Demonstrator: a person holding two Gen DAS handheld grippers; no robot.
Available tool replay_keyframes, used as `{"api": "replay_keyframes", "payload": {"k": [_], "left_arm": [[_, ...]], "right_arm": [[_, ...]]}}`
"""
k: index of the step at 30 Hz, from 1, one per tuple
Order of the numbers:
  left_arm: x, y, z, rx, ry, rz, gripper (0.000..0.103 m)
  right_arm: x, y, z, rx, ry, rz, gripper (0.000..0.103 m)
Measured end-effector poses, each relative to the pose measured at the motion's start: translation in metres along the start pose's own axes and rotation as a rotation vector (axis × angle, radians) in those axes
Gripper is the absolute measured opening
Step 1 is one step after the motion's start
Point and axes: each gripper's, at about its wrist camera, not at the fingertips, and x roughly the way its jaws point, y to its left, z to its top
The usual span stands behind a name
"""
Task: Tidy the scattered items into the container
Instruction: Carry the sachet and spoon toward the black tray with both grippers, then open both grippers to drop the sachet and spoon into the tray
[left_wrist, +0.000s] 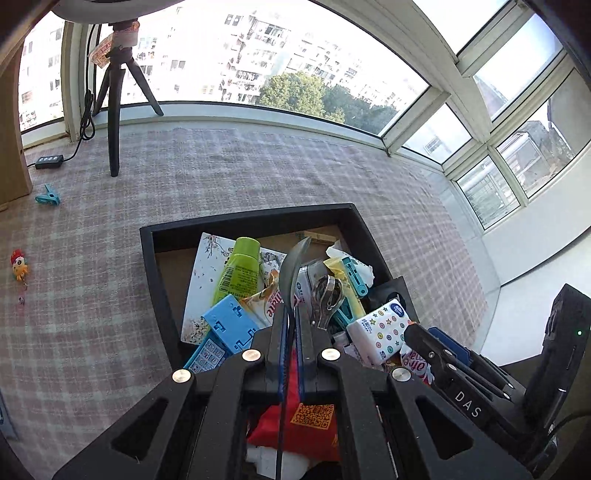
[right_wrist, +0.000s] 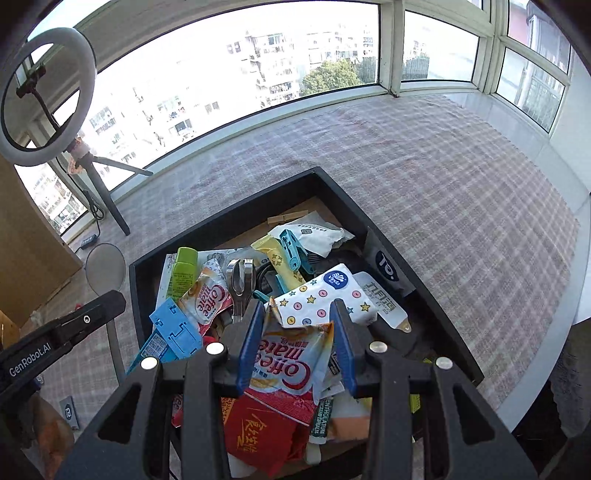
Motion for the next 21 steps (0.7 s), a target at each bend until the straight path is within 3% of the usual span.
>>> {"api": "replay_keyframes", "payload": {"k": [11,13,14,15,21], "left_arm": [[0.025,-0.037,0.001,0.032,0.028,0.006,0.003],[0.028,-0.038,0.002,0.031,0.037,0.010,0.014],[0.028,-0.038,0.002,0.036,0.034,0.012,0.028],[0.026,-0.039,0.002,0.043,0.026,0.017,0.033],[0.015,-0.031,0.003,0.037,0.011,0.036,0.033]], "right_arm": [[0.002,-0.056,-0.012,0.076,0.031,-0.036,0.041],[0.004,-0.058,-0.012,0.077,0.045,-0.028,0.052],[0.003,-0.059,-0.011,0.077,0.043,-0.027,0.054],[0.002,-0.059,-0.011,0.077,0.037,-0.028,0.056],[-0.002,-0.055,-0.006,0.071,0.026,-0.019,0.056]]}}
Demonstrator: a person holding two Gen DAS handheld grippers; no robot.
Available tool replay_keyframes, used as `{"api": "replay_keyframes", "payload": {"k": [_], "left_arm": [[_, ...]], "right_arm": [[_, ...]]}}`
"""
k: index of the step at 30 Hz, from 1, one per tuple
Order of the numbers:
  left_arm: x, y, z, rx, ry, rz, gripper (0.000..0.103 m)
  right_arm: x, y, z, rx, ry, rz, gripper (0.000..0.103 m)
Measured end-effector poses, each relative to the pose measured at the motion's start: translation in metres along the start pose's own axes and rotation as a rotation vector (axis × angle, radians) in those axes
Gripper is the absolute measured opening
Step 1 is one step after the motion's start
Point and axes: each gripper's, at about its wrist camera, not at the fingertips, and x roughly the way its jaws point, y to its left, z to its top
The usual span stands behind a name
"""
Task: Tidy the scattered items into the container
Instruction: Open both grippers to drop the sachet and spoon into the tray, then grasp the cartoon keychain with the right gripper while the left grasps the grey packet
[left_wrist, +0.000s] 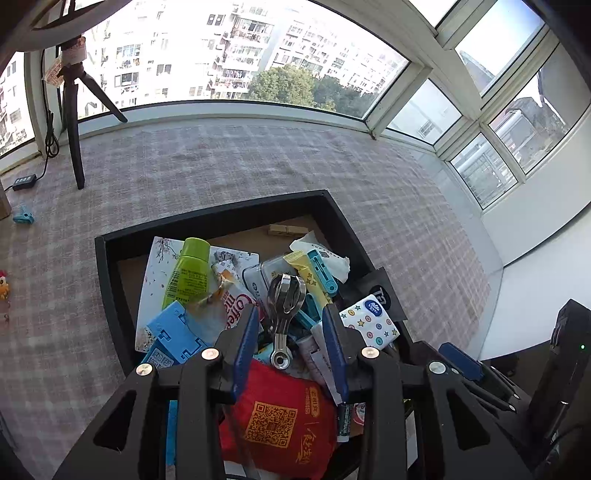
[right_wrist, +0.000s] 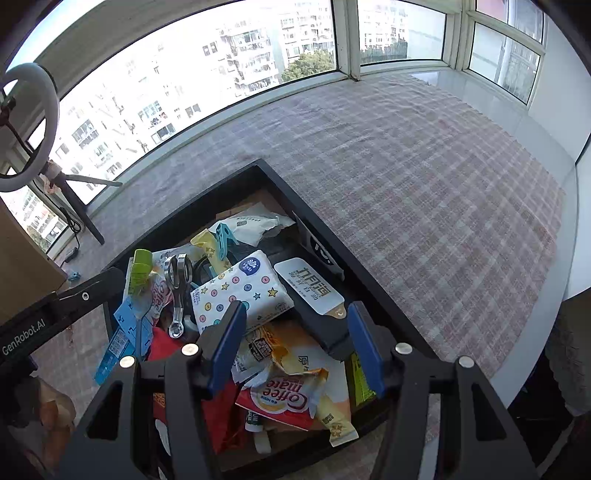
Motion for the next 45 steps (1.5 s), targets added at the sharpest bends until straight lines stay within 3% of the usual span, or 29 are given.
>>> {"api": "replay_keyframes", "payload": {"k": [9,19,27,32,39,45], "left_arm": [[-0.024,0.041,-0.008,-0.038,-0.024,0.061,0.033],[-0.077,0.155,-0.031,-0.195,-0.068,0.205,0.033],[-0.129,0.262,-0.080,-0.403,-0.095,0.341,0.036],[-0.157,0.310,-0.120,-0.530,-0.102,0.407,0.036],[-0.181,0.350,-0.172,-0.668,-0.102,0.451,0.040],[-0.182,0.360,-0.194,-0.727,-0.096,0.466,0.048]], "right_arm": [[-0.003,0.038,-0.001,-0.054,-0.014,0.047,0.056],[0.008,0.142,-0.010,-0.220,0.009,0.151,0.056],[0.026,0.252,-0.033,-0.420,0.064,0.254,0.056],[0.037,0.314,-0.055,-0.555,0.107,0.317,0.056],[0.048,0.384,-0.084,-0.719,0.153,0.372,0.056],[0.056,0.422,-0.101,-0.819,0.184,0.389,0.056]]}}
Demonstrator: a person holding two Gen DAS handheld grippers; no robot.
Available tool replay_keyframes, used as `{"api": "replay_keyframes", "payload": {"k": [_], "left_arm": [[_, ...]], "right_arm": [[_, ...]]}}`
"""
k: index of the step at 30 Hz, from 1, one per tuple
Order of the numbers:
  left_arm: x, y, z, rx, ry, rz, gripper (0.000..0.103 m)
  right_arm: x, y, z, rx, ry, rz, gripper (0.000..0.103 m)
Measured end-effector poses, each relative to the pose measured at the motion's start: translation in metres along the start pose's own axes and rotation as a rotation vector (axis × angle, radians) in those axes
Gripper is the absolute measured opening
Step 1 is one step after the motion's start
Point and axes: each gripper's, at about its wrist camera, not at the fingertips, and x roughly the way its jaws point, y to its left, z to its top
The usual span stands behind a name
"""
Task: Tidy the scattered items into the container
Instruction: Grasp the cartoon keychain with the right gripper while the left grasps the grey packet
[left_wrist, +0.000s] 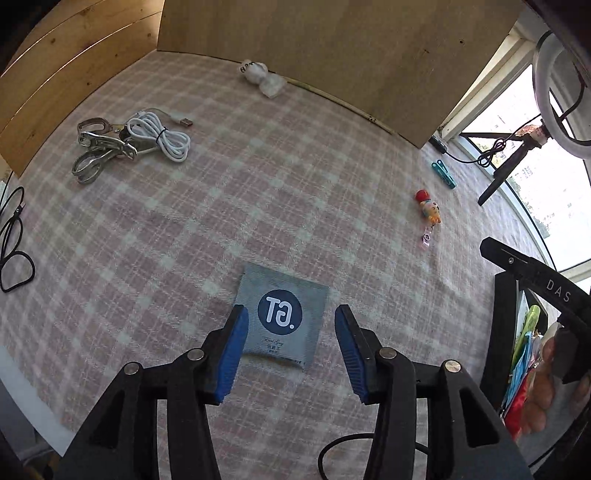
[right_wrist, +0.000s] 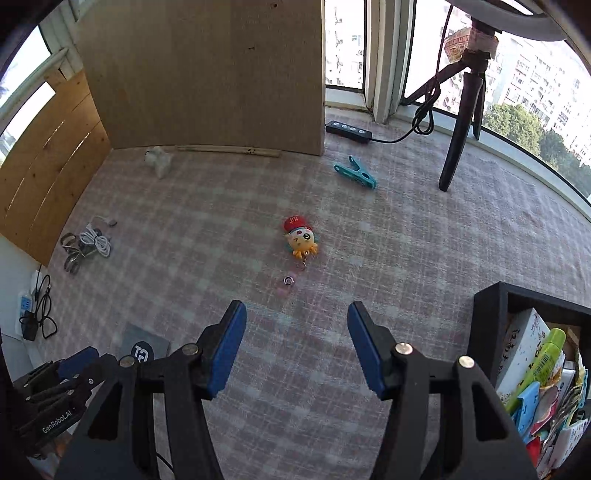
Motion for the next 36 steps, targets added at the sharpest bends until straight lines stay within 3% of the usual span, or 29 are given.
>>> {"api": "replay_keyframes", "payload": {"k": [13,22,36], "left_arm": [[0.040,-0.014,-0.012,0.000,0.079,0.041,0.050],[0.050,-0.024,-0.016,0.101,0.067,0.159,0.053],[0.078,-0.076,-0.001,0.166,0.043,0.217,0.055]], "right_arm": [[0.036,0.007,0.028,-0.114,0.081,-0.006,0.056],[0.076,0.002,0.052,-0.132,0.141,0.004,0.056],[0.117,-0.005,0.068,-0.118,0.191,-0.014,0.056]]}}
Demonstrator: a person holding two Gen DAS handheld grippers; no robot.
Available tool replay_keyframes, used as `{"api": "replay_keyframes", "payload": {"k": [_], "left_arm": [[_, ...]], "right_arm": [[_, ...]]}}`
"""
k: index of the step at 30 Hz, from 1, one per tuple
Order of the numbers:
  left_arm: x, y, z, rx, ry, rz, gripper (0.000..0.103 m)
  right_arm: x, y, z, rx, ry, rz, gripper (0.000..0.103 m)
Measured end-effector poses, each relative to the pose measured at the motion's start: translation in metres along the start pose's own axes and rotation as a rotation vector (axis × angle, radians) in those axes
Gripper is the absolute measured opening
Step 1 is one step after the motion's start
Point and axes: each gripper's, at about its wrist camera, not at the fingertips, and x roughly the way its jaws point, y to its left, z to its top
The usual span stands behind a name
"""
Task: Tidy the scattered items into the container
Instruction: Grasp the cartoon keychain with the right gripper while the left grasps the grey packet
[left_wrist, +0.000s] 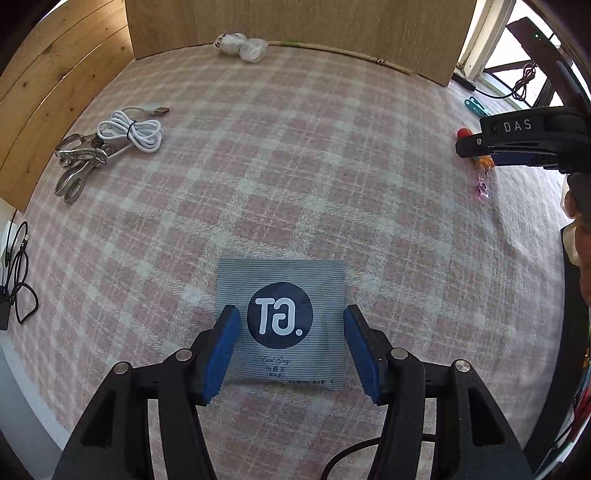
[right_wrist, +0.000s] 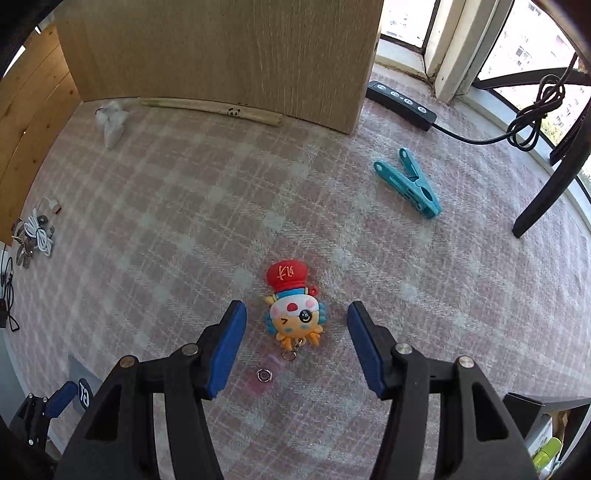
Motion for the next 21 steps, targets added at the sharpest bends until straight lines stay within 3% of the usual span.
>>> {"api": "replay_keyframes", "payload": {"k": [5,8,13,15,21], "left_arm": [[-0.001,0.000,-0.002,0.002,0.000,-0.001,0.053],[-0.002,0.008,0.004,0.003,-0.005,0.007,0.045],[-0.009,0.032,-0.004,-0.011,-0.012,-0.011,0.029],[-0.012,0.035,-0.003,-0.034,-0.008,-0.035,0.014],[-0.009,0.058,0.005,-0.105,-0.002,-0.091,0.004]], "right_arm": [[0.001,-0.002,0.008,0.014,-0.026,-0.018,0.048],[0.000,-0.003,0.013,0.011,-0.027,-0.036,0.030],[-0.002,-0.013,0.013,0.033,-0.031,-0.010,0.029],[-0.003,-0.021,0.012,0.052,-0.027,0.013,0.028],[-0.013,-0.044,0.000,0.096,-0.037,0.039,0.028]]}}
